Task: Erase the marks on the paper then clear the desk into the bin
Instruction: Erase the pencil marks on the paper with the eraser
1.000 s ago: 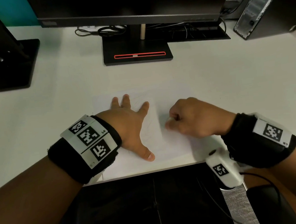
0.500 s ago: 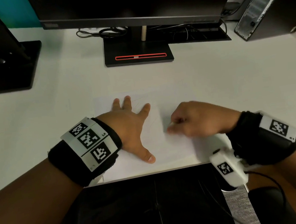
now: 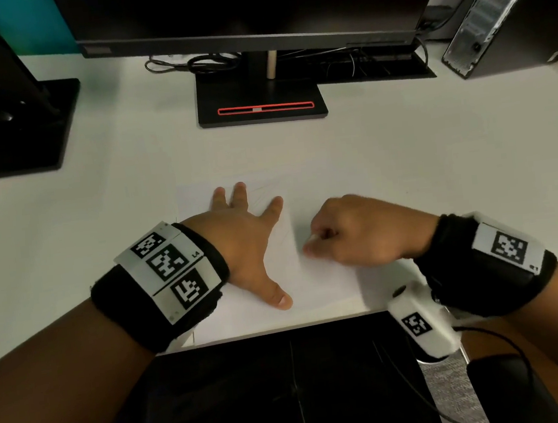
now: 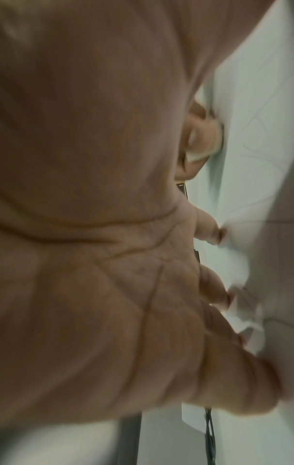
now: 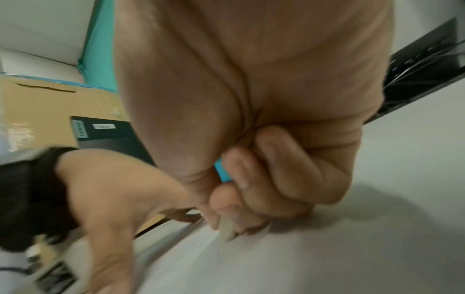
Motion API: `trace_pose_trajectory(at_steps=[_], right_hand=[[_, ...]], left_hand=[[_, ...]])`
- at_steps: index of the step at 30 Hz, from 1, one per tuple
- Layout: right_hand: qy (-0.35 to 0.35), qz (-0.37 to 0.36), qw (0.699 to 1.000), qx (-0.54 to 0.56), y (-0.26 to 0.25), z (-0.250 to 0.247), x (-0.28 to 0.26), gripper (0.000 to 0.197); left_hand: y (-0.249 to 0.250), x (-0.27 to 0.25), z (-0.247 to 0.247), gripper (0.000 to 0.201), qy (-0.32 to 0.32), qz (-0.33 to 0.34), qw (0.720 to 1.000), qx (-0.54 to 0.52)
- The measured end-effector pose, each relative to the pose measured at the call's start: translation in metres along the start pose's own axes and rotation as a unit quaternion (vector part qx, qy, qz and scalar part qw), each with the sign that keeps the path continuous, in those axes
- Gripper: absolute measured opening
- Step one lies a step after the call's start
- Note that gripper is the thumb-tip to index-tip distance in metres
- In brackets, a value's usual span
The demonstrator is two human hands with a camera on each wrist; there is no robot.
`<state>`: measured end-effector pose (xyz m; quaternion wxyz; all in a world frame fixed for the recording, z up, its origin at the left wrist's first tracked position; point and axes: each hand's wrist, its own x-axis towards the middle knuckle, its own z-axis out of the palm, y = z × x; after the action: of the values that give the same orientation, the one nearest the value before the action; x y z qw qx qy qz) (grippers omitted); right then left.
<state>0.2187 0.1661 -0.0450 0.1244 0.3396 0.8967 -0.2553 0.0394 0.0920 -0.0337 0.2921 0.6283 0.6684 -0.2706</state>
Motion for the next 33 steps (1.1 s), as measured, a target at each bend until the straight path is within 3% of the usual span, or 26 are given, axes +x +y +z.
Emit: trace_pose_trajectory(at_steps=[2, 6, 10, 15, 19, 23, 28, 33], right_hand=[[-0.018, -0.004, 1.000, 0.007, -0.002, 0.001, 0.001, 0.045], [0.017, 0.027, 0.999, 0.019, 0.009, -0.011, 0.009, 0.047], [-0.013, -0.021, 1.000, -0.007, -0.007, 0.003, 0.004, 0.045], [0.016, 0.021, 1.000, 0.013, 0.006, -0.011, 0.015, 0.046], [-0.019, -0.038, 0.999, -0.005, -0.009, 0.002, 0.009, 0.047], [0.018, 0.011, 1.000, 0.011, 0.005, -0.011, 0.018, 0.049], [-0.010, -0.028, 1.000, -0.005, -0.011, 0.001, 0.014, 0.047], [0.028, 0.017, 0.999, 0.011, 0.000, -0.013, 0.022, 0.048]], left_hand=[[0.000, 0.001, 0.000, 0.148, 0.001, 0.003, 1.000, 0.002], [0.001, 0.000, -0.001, 0.147, -0.001, 0.000, 1.000, -0.001], [0.000, 0.001, 0.000, 0.147, -0.001, 0.003, 1.000, 0.000], [0.000, 0.000, 0.000, 0.147, -0.001, 0.003, 1.000, -0.003], [0.000, 0.001, 0.001, 0.147, 0.003, 0.007, 1.000, -0.001], [-0.001, 0.000, 0.000, 0.147, 0.003, 0.007, 1.000, -0.008], [-0.002, 0.003, 0.002, 0.147, 0.007, 0.010, 1.000, -0.003], [-0.002, 0.003, 0.002, 0.147, 0.007, 0.009, 1.000, -0.005]])
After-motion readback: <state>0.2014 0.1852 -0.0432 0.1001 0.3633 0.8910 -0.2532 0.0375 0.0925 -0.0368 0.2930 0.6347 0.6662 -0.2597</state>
